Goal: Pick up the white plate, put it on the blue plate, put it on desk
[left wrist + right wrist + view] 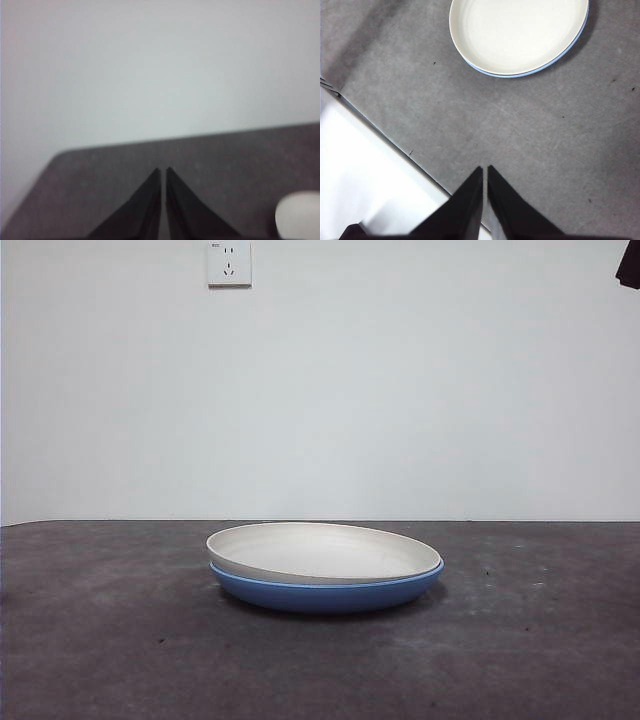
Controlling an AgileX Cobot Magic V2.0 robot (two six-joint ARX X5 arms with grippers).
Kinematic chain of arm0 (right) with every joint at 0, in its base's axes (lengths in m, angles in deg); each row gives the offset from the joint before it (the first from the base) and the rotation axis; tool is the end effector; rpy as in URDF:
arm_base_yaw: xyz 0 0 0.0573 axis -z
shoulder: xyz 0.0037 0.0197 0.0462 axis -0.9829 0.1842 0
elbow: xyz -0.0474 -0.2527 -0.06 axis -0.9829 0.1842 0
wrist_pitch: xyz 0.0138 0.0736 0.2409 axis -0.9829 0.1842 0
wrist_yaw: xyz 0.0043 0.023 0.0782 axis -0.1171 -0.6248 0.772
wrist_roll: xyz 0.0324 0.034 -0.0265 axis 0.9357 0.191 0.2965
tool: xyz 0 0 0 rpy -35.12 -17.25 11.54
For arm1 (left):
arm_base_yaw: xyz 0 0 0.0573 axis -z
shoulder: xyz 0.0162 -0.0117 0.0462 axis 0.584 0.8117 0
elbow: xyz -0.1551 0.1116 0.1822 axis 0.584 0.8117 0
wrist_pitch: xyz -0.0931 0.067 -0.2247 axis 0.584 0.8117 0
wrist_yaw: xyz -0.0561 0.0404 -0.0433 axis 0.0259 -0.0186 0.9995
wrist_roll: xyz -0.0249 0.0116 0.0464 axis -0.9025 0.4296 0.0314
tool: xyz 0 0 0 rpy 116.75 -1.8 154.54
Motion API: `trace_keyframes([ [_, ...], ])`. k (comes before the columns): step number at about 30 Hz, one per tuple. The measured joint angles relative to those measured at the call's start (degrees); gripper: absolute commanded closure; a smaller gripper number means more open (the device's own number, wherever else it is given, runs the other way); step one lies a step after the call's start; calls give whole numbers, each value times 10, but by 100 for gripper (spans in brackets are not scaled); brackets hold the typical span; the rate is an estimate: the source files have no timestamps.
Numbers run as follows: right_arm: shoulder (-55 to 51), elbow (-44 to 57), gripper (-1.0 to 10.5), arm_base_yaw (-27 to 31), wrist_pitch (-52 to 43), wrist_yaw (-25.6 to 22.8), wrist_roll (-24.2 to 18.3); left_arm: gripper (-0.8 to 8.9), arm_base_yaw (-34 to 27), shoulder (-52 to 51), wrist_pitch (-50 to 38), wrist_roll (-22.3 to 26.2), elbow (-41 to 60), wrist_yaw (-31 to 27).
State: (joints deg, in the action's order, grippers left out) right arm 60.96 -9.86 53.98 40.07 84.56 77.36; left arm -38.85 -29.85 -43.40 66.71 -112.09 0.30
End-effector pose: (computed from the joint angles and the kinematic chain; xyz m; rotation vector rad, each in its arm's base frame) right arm 0.1180 0.0683 0.3180 0.0697 0.9677 0.7242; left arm 0.0885 -0.0004 0.2785 0.0733 -0.0652 -0.1280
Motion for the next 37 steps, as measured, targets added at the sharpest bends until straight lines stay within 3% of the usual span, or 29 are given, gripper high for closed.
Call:
trace_keyframes([
  [13,0,0,938,0,0,0,0,795,-2,-119,-3,-1,181,-6],
  [25,0,0,938,0,0,0,0,795,-3,-135,-2,-5,230,-36],
  [37,0,0,938,0,0,0,0,795,-2,-135,25,-65,231,-58],
])
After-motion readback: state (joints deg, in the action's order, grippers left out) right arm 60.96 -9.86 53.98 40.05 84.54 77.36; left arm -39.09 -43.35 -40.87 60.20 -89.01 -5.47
